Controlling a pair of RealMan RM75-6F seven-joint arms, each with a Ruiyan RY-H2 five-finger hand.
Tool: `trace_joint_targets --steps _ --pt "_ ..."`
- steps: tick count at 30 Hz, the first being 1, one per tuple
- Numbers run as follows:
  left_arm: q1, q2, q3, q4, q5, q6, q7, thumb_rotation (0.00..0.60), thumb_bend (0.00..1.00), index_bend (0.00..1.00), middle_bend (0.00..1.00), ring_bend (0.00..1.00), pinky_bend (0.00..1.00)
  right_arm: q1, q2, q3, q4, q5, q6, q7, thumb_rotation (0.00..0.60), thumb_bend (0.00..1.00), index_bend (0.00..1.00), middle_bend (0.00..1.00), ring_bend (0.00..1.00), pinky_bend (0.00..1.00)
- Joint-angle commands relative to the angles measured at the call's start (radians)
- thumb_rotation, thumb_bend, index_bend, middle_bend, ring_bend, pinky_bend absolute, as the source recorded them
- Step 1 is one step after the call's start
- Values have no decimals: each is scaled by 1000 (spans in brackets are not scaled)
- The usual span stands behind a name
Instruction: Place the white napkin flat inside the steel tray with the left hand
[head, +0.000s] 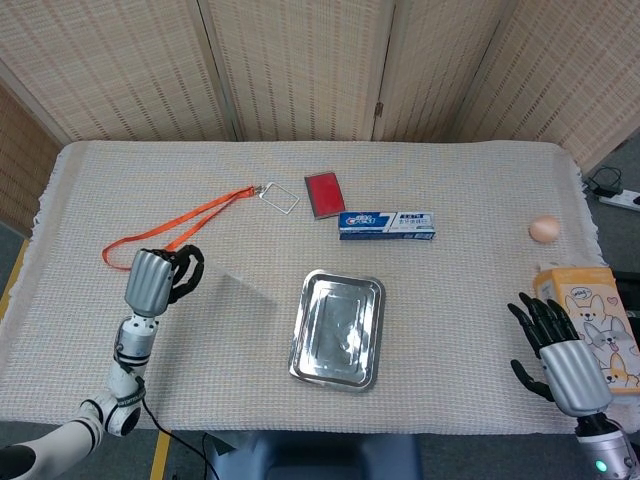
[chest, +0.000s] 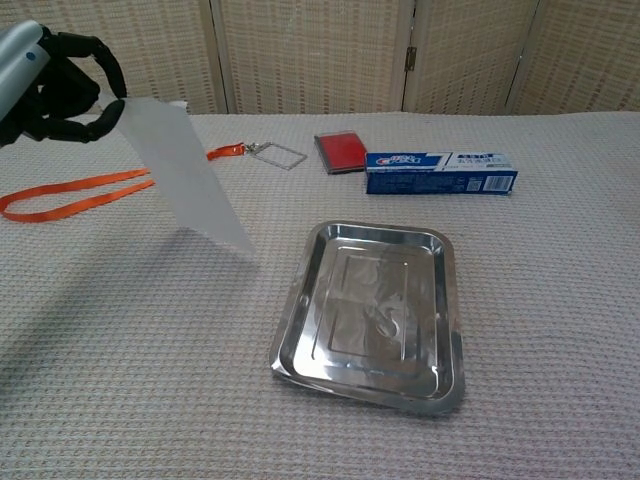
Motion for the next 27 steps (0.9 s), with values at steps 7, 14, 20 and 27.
trace_joint_targets --steps 7,14,20,27 --pt "-64 -2 -45 -31 -22 13 49 600 684 711 1000 981 1000 2 2 4 0 12 -8 7 600 399 0 0 0 0" --pt "-128 -28 -64 -43 -39 -29 114 600 691 714 1000 981 1000 2 11 -6 -5 -4 -8 24 600 399 0 0 0 0" --pt "-206 -75 -93 -14 -59 -70 133 600 693 717 1000 981 1000 2 20 -9 3 3 -13 45 600 399 0 0 0 0" --pt "-284 -126 -114 -9 -66 -81 177 600 695 718 1000 981 1000 -3 26 -14 5 -1 -7 59 600 400 0 0 0 0"
